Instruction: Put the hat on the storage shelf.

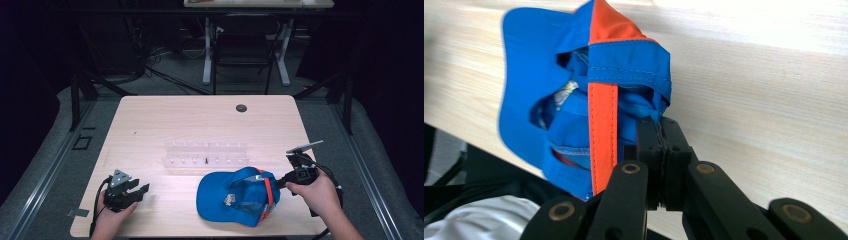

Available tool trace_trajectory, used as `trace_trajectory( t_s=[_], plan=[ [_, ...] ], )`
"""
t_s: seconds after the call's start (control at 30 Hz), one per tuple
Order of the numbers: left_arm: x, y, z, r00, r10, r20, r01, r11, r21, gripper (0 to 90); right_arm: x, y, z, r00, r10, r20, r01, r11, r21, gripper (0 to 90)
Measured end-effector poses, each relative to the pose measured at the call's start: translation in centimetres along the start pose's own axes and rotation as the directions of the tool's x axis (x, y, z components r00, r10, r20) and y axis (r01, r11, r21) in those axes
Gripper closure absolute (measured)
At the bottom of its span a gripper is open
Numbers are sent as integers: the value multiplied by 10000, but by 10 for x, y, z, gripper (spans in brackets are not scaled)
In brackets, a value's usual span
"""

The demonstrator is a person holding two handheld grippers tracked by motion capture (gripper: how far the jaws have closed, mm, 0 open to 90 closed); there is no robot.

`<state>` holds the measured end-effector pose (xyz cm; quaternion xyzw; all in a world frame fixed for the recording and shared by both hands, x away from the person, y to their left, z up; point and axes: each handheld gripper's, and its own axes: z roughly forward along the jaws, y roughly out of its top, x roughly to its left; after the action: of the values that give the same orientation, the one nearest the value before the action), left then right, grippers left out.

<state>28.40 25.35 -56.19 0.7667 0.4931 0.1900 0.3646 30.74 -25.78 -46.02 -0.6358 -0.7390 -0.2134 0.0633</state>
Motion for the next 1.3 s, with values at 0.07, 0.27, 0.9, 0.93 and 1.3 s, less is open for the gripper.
trace_trajectory(
  t_s=[0.07,0.27,0.9,0.93,1.3],
  plan=[
    [0,0,0,10000,-2,-8,2,10000,2,533,0,0,-4,9999,46,-97,-45,10000,37,896],
    [0,0,1,10000,-4,-11,4,10000,39,533,3,3,-13,10000,60,-45,-60,9999,92,896],
    [0,-1,1,10000,-24,-24,24,10000,13,533,12,13,-46,9942,353,-1020,-347,9994,79,896],
    [0,-1,1,10000,14,-26,-14,10000,18,533,11,14,-48,9918,430,-1204,-421,9991,105,896],
    [-1,-1,2,10000,0,-29,0,10000,49,533,4,12,-47,9278,1245,-3517,-1388,9902,-156,896]
  ],
)
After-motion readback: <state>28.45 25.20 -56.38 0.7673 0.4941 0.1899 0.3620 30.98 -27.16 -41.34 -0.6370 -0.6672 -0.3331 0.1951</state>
